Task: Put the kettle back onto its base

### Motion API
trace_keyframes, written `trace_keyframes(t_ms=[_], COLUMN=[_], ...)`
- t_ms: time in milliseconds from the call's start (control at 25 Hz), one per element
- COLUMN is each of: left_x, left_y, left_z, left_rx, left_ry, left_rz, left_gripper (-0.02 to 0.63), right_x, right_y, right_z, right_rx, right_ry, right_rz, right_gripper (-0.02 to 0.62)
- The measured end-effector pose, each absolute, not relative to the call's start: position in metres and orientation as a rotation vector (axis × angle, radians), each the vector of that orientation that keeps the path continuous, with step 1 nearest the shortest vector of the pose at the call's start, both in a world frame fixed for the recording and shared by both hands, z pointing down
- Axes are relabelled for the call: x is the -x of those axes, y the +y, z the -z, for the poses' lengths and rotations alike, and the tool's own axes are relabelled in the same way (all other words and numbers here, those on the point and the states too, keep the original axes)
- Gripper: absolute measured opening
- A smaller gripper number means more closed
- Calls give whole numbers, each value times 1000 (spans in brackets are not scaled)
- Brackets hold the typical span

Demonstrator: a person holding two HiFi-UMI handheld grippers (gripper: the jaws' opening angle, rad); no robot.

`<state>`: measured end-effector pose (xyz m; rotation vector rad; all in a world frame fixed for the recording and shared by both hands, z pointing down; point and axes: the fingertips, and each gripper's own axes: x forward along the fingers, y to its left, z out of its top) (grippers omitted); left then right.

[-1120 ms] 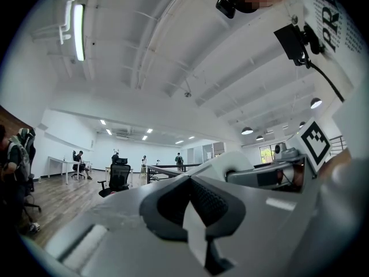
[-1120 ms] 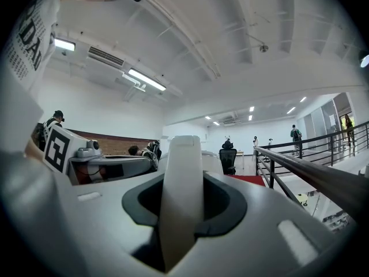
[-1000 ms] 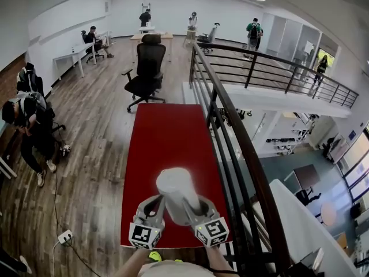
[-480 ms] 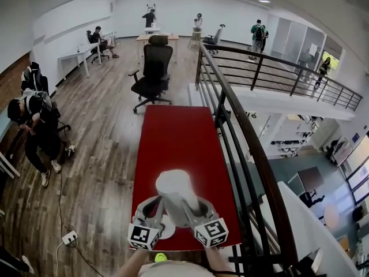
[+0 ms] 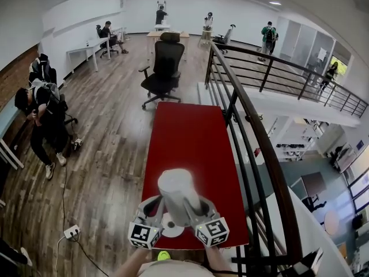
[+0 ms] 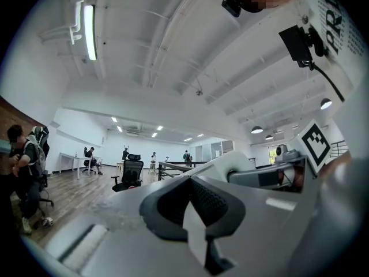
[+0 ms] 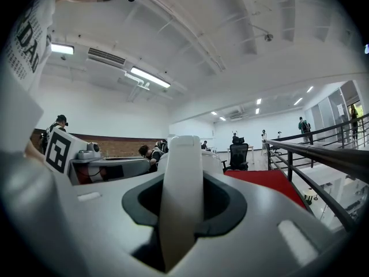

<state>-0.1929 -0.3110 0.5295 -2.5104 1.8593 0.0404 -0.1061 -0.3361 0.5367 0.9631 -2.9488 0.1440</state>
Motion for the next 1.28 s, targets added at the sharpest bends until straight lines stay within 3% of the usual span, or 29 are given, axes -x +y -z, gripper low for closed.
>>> trace_keyframes(t_ms=[1280], left_x=[255], left_y=[-289], left_z=[-571], left_rx=[2535], left_ry=[1940], left_rz=[20], left_gripper=[3], right_x=[166], right_y=[-315], right_z=[-588], right_rx=[-922], right_ry=[-2972], right_rz=[-257], right_gripper=[121])
